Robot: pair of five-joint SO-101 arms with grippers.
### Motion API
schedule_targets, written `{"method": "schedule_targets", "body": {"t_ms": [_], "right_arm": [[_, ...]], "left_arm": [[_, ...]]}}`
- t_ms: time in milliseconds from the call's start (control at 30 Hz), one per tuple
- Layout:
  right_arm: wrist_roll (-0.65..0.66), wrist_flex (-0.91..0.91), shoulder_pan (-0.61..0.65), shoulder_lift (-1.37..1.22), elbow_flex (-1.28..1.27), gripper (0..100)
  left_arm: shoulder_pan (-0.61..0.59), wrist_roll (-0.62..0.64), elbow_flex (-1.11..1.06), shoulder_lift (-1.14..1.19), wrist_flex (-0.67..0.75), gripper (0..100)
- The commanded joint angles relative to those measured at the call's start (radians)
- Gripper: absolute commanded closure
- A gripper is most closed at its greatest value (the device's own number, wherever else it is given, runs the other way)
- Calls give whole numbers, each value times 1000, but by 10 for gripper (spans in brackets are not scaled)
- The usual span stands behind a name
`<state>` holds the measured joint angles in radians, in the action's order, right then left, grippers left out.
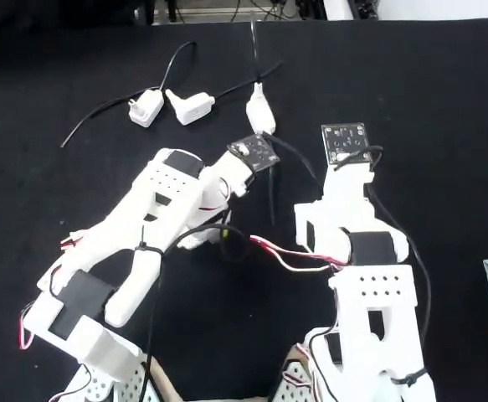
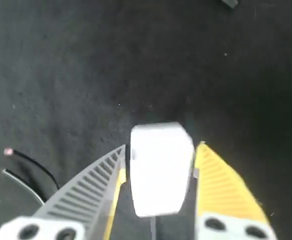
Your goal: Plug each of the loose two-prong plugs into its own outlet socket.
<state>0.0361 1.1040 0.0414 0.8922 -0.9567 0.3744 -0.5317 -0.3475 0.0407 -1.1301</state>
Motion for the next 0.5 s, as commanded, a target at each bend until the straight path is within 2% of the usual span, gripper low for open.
{"method": "schedule_targets", "body": {"t_ms": [0, 200, 333, 467], "right_arm": [[5, -3, 5, 16, 4, 986], [5, -3, 5, 16, 4, 986], [5, -2, 9, 16, 4, 986], [5, -3, 12, 16, 4, 986]], "left_arm": [[-4, 69, 24, -46, -25, 751], [-28, 75, 56, -172, -98, 752], [-122, 169, 41, -281, -103, 759], [-220, 241, -42, -397, -101, 815]]}}
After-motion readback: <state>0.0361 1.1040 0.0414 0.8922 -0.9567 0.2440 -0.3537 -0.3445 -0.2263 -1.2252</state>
